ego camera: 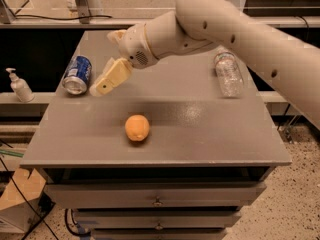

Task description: Pick pepsi can

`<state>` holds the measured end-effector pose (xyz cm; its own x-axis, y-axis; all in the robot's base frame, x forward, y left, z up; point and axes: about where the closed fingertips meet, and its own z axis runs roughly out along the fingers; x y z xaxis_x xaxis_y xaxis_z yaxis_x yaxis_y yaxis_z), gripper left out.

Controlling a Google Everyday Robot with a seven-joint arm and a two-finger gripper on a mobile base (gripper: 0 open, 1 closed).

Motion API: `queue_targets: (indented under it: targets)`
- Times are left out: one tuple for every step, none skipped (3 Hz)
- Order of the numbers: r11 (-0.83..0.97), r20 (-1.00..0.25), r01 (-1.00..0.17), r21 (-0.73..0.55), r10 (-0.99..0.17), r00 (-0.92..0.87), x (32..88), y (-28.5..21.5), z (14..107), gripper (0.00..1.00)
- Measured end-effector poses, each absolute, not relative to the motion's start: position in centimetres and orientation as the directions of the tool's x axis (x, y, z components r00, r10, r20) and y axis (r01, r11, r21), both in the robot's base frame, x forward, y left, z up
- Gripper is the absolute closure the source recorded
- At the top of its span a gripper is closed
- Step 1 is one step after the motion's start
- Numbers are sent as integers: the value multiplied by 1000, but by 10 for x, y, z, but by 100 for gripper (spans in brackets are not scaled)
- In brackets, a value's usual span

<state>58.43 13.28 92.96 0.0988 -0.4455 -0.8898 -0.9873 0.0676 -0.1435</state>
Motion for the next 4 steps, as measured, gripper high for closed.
queue_targets:
  targets:
    - [109, -911, -985, -134, -405, 79, 604, 152, 920, 0]
    - [130, -922, -985, -112, -383, 55, 621, 171, 910, 0]
    - [128, -926, -988, -82, -377, 28, 634, 191, 897, 0]
    - [112, -925, -992, -60, -380, 13, 644, 210, 886, 0]
